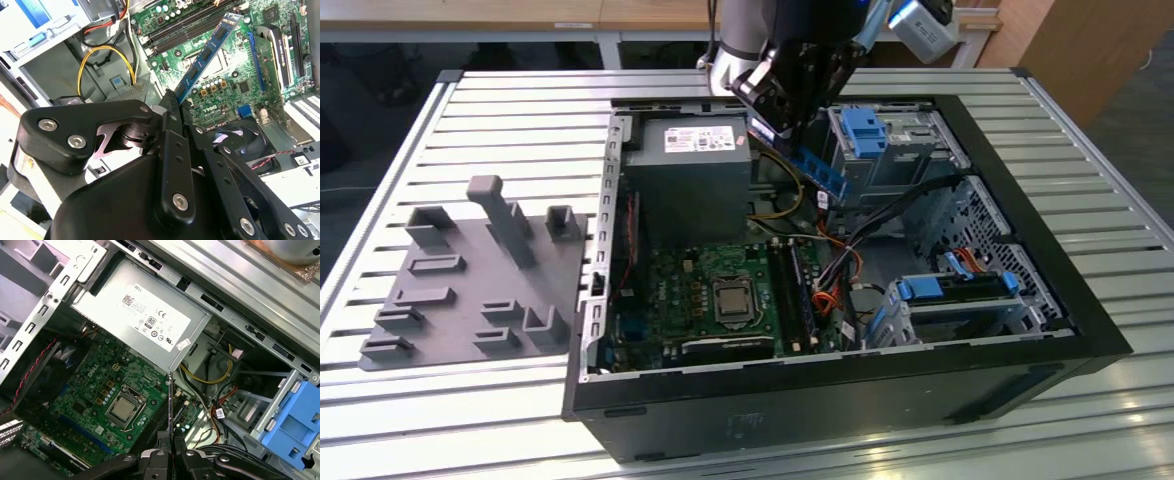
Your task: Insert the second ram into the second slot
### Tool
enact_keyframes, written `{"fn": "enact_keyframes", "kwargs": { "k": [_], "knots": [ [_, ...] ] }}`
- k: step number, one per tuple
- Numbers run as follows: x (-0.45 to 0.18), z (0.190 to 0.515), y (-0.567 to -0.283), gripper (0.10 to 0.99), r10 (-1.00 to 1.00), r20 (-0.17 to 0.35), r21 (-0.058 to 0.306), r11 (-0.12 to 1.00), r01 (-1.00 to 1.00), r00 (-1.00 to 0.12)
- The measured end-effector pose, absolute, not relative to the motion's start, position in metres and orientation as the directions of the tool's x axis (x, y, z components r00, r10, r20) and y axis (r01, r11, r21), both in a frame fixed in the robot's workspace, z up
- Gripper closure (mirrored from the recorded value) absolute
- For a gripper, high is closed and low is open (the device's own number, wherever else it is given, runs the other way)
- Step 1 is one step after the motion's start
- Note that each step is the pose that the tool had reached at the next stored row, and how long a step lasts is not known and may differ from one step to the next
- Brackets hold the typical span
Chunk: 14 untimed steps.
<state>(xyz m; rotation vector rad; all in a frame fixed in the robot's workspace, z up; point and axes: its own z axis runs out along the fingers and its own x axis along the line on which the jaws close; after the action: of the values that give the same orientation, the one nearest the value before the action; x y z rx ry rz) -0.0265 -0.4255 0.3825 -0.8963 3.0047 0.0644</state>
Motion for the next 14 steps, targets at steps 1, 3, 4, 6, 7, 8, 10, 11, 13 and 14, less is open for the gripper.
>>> {"fn": "enact_keyframes", "kwargs": {
  "k": [1,3,4,6,7,8,10,11,13,14],
  "knots": [
    [-0.0265,0.3825,-0.4255,0.945,-0.546,-0.017,0.038,0.837,-0.547,-0.837],
    [-0.0265,0.3825,-0.4256,0.945,-0.544,-0.017,0.038,0.838,-0.544,-0.839],
    [-0.0265,0.3825,-0.4256,0.945,-0.543,-0.017,0.038,0.839,-0.543,-0.84],
    [-0.0265,0.3825,-0.4256,0.945,-0.54,-0.017,0.038,0.84,-0.541,-0.841],
    [-0.0265,0.3825,-0.4256,0.945,-0.539,-0.017,0.038,0.841,-0.539,-0.842],
    [-0.0265,0.3825,-0.4256,0.945,-0.538,-0.017,0.038,0.842,-0.538,-0.843],
    [-0.0265,0.3825,-0.4256,0.945,-0.536,-0.017,0.038,0.843,-0.536,-0.844],
    [-0.0265,0.3825,-0.4256,0.945,-0.535,-0.017,0.038,0.844,-0.535,-0.845],
    [-0.0265,0.3825,-0.4256,0.945,-0.533,-0.017,0.038,0.845,-0.533,-0.846],
    [-0.0265,0.3825,-0.4256,0.945,-0.531,-0.017,0.038,0.846,-0.532,-0.847]
  ]
}}
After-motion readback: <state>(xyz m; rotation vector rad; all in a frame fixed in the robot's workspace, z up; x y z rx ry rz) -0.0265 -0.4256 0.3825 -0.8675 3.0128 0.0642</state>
